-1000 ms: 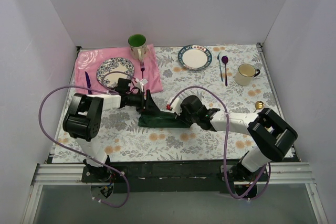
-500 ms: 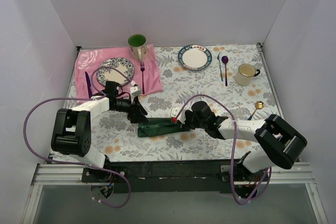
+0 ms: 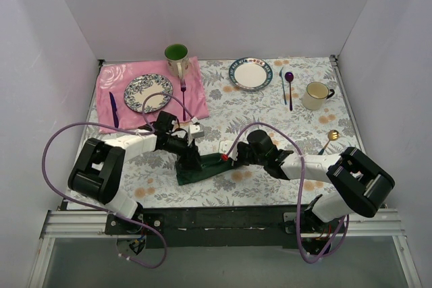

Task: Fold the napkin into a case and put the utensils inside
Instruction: Stuff the top corner of the smaller-rectangle-folded napkin into the folded napkin.

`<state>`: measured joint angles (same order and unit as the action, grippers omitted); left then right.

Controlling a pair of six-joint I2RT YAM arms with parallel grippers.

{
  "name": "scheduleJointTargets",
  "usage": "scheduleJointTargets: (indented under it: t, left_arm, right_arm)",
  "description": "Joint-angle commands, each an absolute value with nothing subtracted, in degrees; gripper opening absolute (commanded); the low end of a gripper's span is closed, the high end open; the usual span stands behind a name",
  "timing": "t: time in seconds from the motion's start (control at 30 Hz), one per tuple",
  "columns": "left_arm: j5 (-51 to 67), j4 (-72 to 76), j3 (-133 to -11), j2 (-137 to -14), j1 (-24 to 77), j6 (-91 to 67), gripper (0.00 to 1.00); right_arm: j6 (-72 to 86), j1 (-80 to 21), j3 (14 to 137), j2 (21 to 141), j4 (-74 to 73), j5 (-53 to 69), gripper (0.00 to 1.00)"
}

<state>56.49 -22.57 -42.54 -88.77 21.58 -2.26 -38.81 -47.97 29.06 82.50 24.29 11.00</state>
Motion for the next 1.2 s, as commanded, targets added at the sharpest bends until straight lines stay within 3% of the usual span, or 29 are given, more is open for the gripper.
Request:
scheduleJointTargets:
  t: [0.0,0.37,0.57,0.87,0.93,1.1,1.17]
  left_arm:
    - [52.21,-16.44,-42.01,-88.94,22.94,-8.53,0.57]
    - [49.13,-19.5,-43.77,-92.99,24.87,-8.88,0.49]
    - [51.06,-19.95,-44.82,-91.67,25.22,-8.44,0.33]
    - [48.87,-21.1,-45.53,-92.55,27.07,-10.37,0.35]
    - [48.87,-21.09,-45.88,-92.99,27.07,-10.98,0.3]
    - [50.18,-20.66,-46.58,-90.01,27.07,-11.42,0.02]
    - [50.97,-19.87,-46.5,-86.67,27.16,-11.6,0.0]
  right_arm:
    - [-38.94,-47.81,29.27,81.04,29.0,11.43,0.01]
    - [-37.79,-47.9,27.86,79.28,30.59,10.28,0.01]
    - [-37.71,-47.9,28.21,80.33,30.5,10.64,0.01]
    - [-37.71,-47.9,28.39,80.42,30.32,9.84,0.01]
    - [-37.79,-47.81,28.13,80.25,30.41,9.93,0.01]
    - [-38.23,-47.9,27.95,80.24,30.41,10.55,0.01]
    - [-38.5,-47.81,27.77,80.24,30.41,11.07,0.01]
